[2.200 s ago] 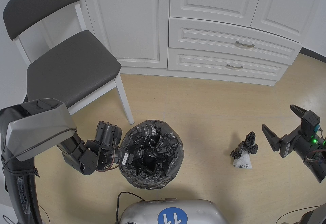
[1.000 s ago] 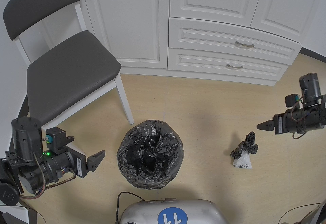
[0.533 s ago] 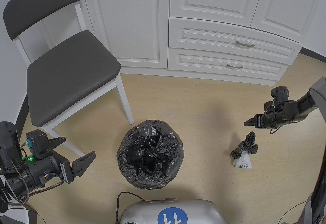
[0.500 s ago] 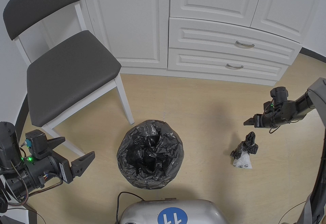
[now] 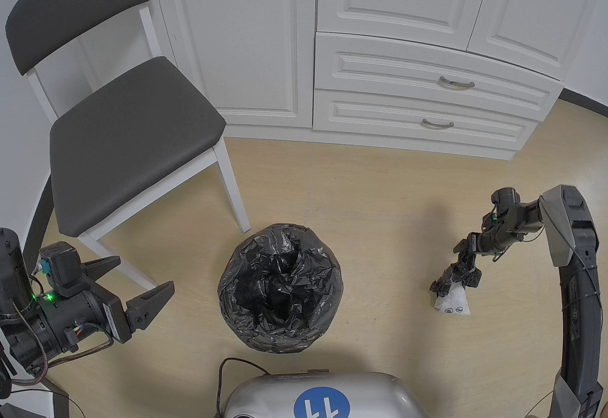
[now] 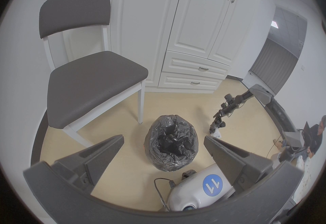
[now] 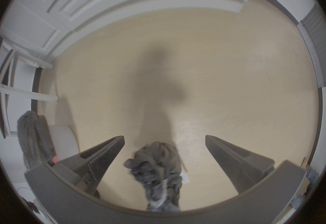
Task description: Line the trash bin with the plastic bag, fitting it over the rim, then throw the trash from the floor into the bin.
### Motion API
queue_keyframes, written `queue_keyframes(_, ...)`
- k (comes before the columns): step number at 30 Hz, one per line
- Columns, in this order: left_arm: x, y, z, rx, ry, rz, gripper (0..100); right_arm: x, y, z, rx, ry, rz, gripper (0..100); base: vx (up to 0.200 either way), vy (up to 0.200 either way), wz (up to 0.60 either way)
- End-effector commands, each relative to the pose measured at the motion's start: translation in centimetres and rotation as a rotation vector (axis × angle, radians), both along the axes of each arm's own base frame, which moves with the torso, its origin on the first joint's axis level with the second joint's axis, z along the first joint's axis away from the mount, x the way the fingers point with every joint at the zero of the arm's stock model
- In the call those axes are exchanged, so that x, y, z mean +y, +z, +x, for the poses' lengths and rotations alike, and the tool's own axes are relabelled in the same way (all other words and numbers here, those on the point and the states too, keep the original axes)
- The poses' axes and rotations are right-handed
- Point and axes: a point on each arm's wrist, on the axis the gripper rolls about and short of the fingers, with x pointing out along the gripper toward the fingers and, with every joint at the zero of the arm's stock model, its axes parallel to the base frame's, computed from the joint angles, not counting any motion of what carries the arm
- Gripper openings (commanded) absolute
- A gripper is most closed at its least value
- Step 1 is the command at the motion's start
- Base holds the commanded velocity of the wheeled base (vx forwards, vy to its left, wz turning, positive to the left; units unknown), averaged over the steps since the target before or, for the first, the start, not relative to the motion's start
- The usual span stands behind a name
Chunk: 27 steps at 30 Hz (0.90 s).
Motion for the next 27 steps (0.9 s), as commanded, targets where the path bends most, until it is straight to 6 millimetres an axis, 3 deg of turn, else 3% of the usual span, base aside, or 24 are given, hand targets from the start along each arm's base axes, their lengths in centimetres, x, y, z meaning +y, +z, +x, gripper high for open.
queue_keyframes(1,0.0,0.1,0.1,-0.002,0.001,-0.007,100,-1.0,-6.4,-0.7,0.121,-0.010,0.014,100,0.000,0.000,0.00)
queue_keyframes(14,0.0,0.4,0.1,-0.016,0.000,-0.011,100,1.4,-5.7,-0.6,0.158,0.037,0.002,100,0.000,0.000,0.00)
queue_keyframes(24,0.0,0.4,0.2,-0.013,0.002,-0.009,100,1.5,-5.8,-0.5,0.155,0.021,-0.025,100,0.000,0.000,0.00)
queue_keyframes(25,0.0,0.4,0.2,-0.013,0.002,-0.009,100,1.5,-5.8,-0.5,0.155,0.021,-0.025,0,0.000,0.000,0.00)
queue_keyframes(27,0.0,0.5,0.2,-0.016,0.002,-0.011,100,1.5,-5.9,-0.5,0.155,0.024,-0.028,0,0.000,0.000,0.00)
